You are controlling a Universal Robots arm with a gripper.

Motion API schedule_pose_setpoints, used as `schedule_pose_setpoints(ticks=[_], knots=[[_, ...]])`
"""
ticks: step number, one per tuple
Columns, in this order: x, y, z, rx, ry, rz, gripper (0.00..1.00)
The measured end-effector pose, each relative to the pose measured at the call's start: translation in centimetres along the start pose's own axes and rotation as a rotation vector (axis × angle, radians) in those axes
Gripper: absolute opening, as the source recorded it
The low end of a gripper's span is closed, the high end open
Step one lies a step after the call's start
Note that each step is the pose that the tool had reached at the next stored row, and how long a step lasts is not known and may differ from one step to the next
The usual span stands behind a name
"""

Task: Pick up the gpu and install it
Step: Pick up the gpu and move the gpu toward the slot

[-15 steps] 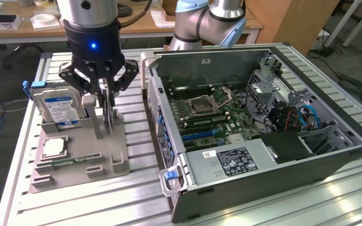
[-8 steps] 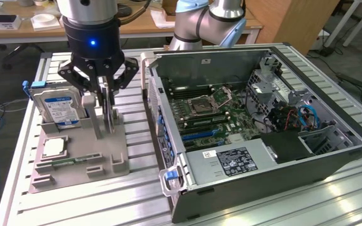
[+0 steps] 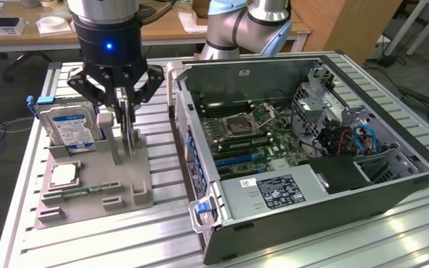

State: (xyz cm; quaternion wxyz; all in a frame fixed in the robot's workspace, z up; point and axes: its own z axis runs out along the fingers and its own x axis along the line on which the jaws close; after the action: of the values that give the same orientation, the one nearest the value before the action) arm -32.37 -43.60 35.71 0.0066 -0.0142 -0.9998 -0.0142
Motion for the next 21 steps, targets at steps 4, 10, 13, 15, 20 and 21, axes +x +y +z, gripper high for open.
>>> schedule_pose_setpoints(ticks=[4,10,13,15,20,21], knots=[[0.0,0.01,-0.37,0.0,-0.0001,0.0,0.26],[0.01,0.02,-0.78,0.0,-0.0001,0.0,0.26],[0.01,0.03,-0.85,0.0,-0.0001,0.0,0.26],[0.01,0.02,-0.9,0.0001,0.0,0.0,0.26],[0.01,0.03,-1.0,0.0002,-0.0002,0.0,0.26],[0.01,0.03,-1.02,0.0002,-0.0001,0.0,0.26]])
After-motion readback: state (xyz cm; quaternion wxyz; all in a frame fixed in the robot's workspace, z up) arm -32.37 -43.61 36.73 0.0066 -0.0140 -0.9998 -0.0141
